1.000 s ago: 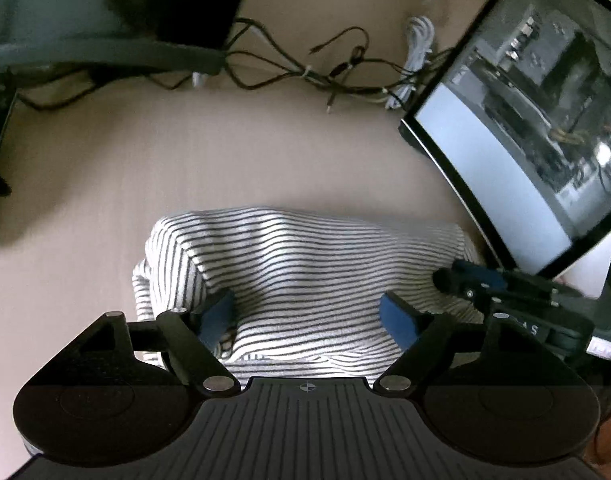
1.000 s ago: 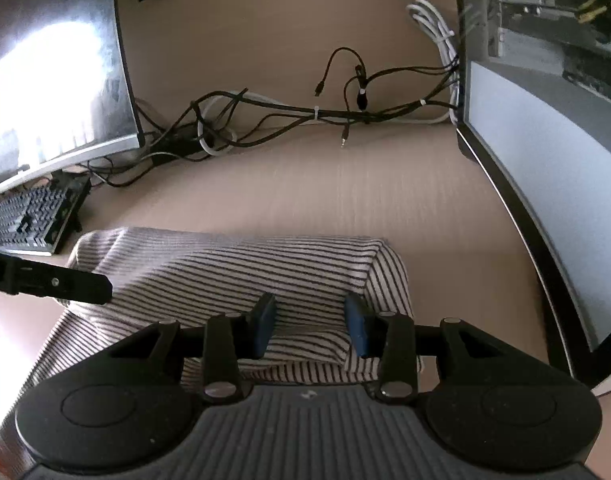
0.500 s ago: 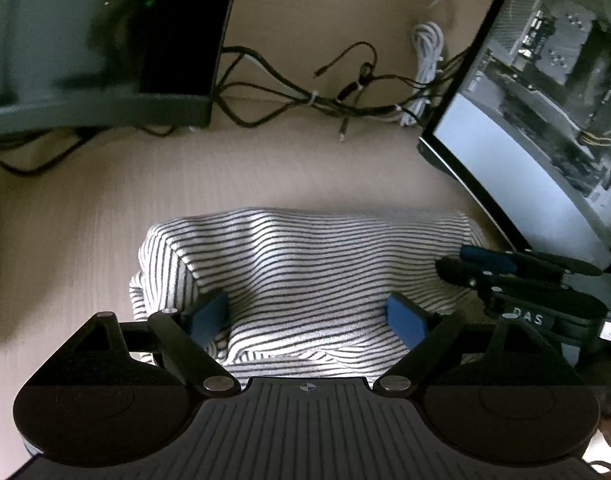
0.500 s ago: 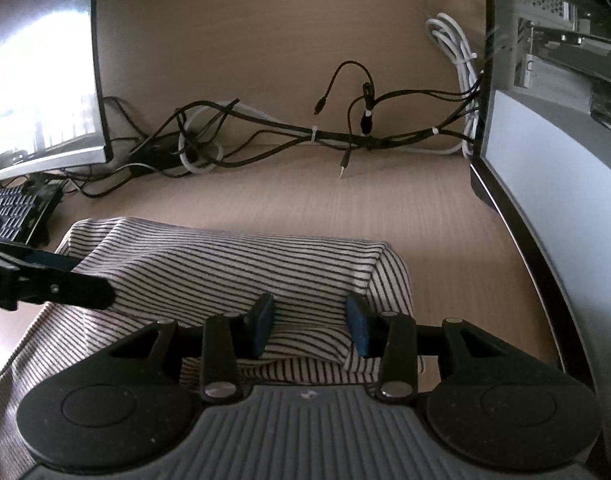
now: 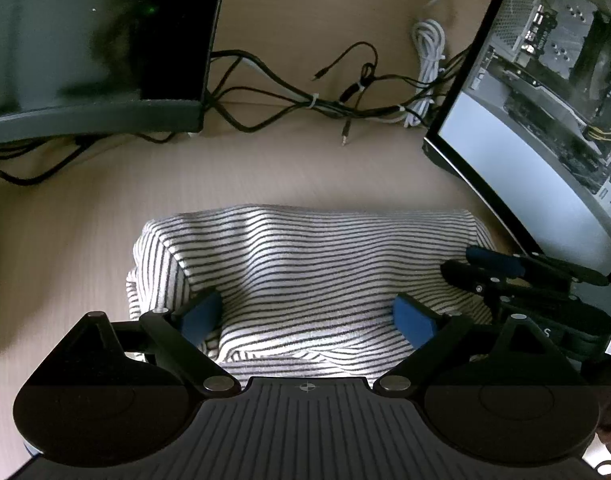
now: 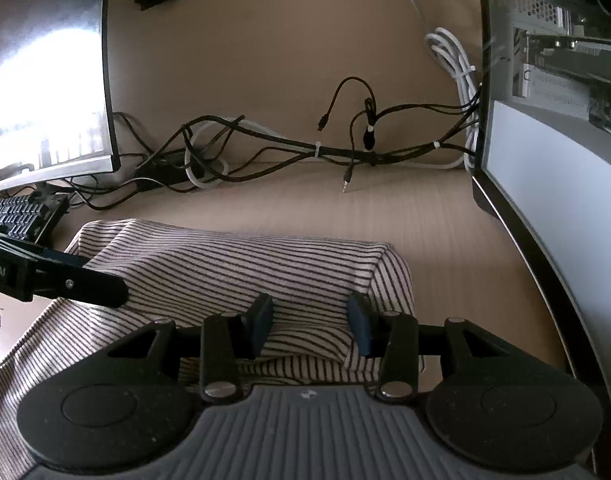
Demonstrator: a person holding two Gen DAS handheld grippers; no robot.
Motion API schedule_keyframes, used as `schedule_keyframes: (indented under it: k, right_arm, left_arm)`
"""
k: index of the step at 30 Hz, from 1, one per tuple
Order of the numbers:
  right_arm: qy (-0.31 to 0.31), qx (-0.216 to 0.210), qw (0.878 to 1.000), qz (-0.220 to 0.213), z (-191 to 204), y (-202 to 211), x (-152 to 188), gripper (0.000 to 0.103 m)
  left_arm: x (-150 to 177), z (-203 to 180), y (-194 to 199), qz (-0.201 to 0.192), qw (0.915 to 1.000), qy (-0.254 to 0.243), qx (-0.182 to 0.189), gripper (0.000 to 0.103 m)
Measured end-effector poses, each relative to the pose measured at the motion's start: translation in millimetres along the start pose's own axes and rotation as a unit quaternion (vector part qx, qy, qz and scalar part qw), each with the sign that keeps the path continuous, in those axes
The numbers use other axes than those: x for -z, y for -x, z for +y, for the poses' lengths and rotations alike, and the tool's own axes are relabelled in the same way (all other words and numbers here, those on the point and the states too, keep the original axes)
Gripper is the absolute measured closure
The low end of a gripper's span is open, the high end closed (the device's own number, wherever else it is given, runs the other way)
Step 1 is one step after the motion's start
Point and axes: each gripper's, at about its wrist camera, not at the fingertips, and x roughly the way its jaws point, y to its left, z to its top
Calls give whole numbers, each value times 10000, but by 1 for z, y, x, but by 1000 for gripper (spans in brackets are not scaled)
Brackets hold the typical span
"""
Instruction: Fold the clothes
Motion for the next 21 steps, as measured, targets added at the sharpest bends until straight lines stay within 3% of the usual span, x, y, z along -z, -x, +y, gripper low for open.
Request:
schedule_keyframes:
  k: [5,10,12,15,18,21]
  right_arm:
    - [22,-57,10000,1,0,-1,-1,57]
    - [-168,-118,9989,410,9,3,-24,56]
    - [-449,-510,9970,377,9,10,-40,56]
    - [-256,-1042,9940,233,28,17,-59,56]
    - [-140,-1384,9882,641,41,-2,-54,56]
    - [-53,-1250,9833,1321,44,-32,-29,57]
  left_arm:
    - [2,-2,7,73,10000,44,-46,7]
    - [6,1,16,129,9996,250,42,7]
    - [10,0,16,212,9993,309,88,7]
    - [19,1,15,389,9983,432,48,7]
    - [28,8,22,425,9970,644,11,7]
    - [25,19,46,164,9960,873,-45,7]
